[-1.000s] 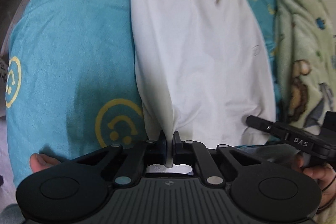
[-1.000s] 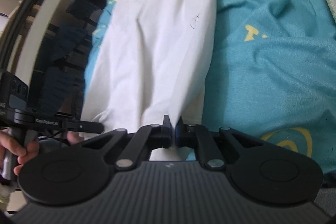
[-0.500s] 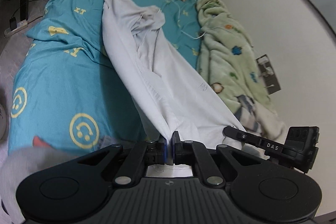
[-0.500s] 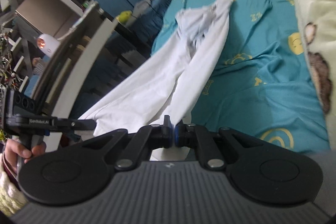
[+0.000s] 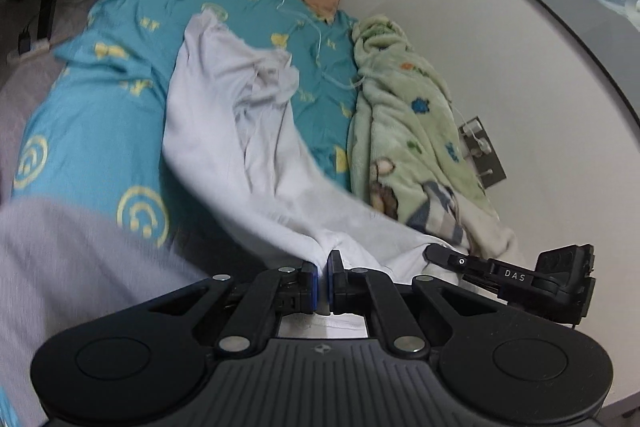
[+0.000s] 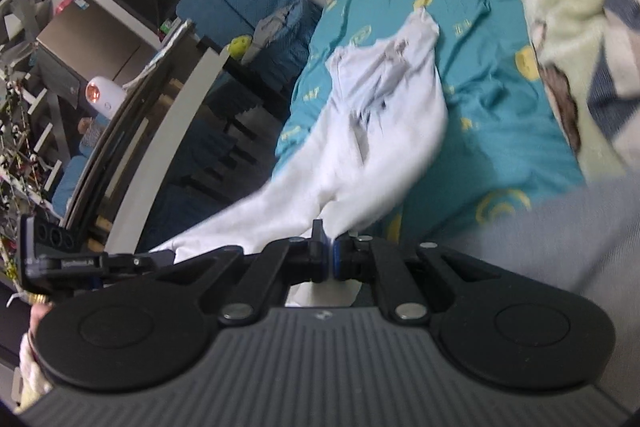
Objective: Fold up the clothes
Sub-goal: 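Grasp the hem with the right gripper while the left gripper holds it, then lift the hem with both grippers and fold it toward the collar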
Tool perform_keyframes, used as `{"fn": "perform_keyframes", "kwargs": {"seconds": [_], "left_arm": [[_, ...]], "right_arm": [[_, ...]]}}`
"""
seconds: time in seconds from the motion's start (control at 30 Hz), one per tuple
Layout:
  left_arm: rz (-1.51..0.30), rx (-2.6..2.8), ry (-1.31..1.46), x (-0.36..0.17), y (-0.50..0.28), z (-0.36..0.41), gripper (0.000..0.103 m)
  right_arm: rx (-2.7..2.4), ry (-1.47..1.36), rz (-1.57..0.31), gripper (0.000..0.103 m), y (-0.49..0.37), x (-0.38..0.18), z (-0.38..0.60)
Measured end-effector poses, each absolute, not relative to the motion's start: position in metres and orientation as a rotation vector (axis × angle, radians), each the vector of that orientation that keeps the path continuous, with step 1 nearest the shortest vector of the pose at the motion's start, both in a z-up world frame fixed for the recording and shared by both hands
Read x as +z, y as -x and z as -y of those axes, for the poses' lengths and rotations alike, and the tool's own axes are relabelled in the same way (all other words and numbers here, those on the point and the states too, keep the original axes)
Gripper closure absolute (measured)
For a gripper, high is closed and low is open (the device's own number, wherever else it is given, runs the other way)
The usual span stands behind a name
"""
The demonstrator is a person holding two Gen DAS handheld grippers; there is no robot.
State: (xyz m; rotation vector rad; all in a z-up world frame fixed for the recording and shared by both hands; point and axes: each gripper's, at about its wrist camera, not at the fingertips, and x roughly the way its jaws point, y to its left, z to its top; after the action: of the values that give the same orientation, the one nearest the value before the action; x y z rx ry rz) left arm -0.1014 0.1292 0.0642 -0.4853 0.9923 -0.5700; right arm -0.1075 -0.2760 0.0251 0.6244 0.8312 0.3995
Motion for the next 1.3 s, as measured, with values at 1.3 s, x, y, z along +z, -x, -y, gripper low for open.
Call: {"fn": "perform_keyframes", "kwargs": {"seconds": [1.3], "left_arm": [[-1.034, -0.27, 0.185, -0.128, -0.251, -0.066, 0.095]], "right_arm": [[0.214, -0.585, -0.983, 0.096, -0.248, -0.168, 0.283]]}}
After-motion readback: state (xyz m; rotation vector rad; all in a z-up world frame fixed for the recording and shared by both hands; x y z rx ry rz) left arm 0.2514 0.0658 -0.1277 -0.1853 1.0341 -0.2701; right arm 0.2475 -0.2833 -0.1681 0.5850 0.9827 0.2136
